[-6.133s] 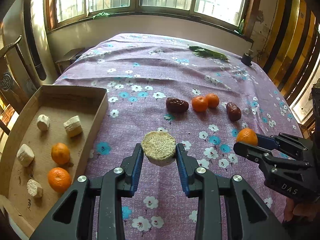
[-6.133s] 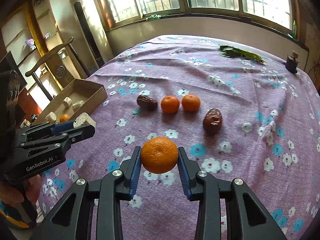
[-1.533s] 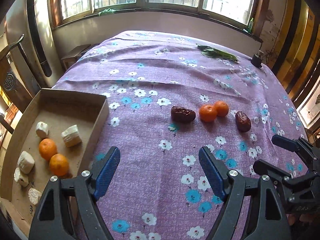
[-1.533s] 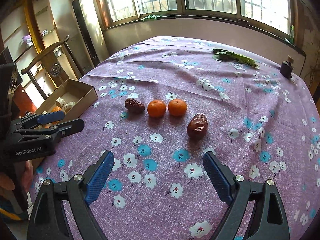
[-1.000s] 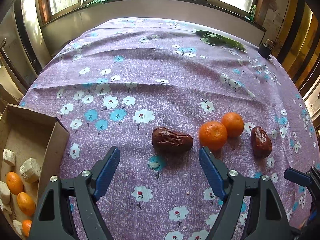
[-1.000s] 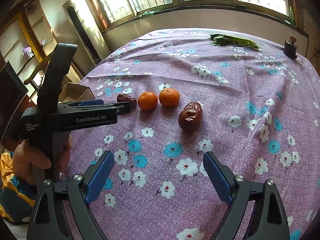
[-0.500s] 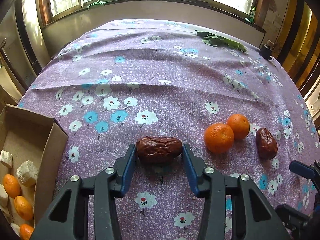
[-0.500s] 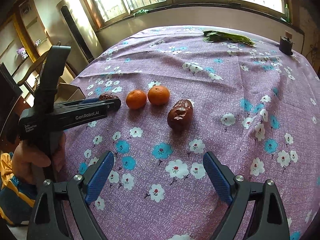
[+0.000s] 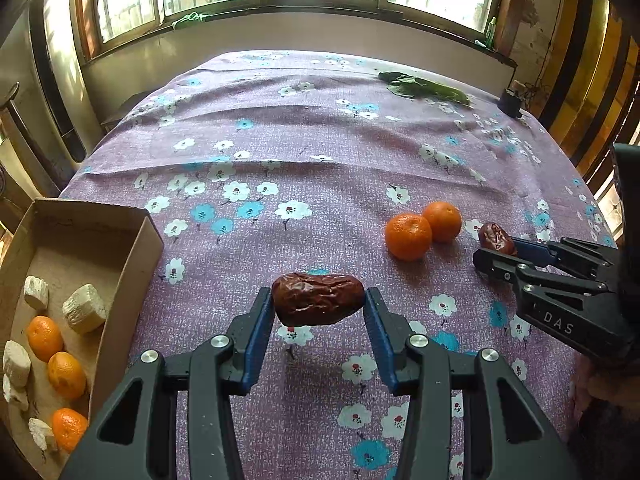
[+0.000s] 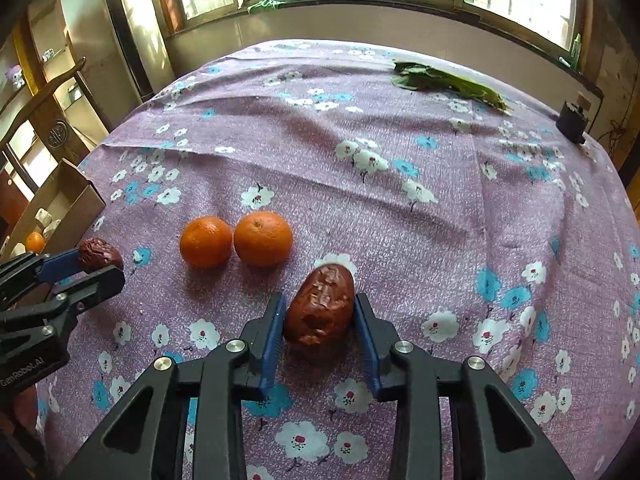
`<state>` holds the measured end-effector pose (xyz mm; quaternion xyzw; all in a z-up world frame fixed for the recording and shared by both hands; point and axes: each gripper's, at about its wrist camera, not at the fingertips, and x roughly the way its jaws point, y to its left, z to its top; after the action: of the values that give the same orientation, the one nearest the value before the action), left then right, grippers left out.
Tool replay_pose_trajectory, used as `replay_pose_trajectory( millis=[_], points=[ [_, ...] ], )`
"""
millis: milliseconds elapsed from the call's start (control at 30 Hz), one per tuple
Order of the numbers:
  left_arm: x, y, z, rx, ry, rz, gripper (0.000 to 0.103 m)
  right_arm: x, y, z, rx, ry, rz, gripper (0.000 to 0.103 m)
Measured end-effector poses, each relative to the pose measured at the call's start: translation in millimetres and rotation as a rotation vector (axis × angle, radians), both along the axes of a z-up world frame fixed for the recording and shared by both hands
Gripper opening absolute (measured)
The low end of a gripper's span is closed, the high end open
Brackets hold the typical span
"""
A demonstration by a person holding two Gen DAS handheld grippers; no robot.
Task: Organize fruits
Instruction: 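Carry both dates into the box and open both tools to release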
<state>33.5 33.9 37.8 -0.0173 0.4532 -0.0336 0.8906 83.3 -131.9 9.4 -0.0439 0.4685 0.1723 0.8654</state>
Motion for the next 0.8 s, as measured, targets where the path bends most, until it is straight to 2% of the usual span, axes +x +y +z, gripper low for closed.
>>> replay_pose_trajectory(
  millis=[400, 800],
  points=[
    [-20, 5, 2, -0.007, -0.007, 0.011, 0.044, -40, -12, 18, 0.076, -0.020, -0.012, 0.036],
    [-52, 14, 12, 0.029, -0.049, 0.031, 0.045, -74, 5, 26, 0.126, -0.033, 0.017, 0.036]
  ],
)
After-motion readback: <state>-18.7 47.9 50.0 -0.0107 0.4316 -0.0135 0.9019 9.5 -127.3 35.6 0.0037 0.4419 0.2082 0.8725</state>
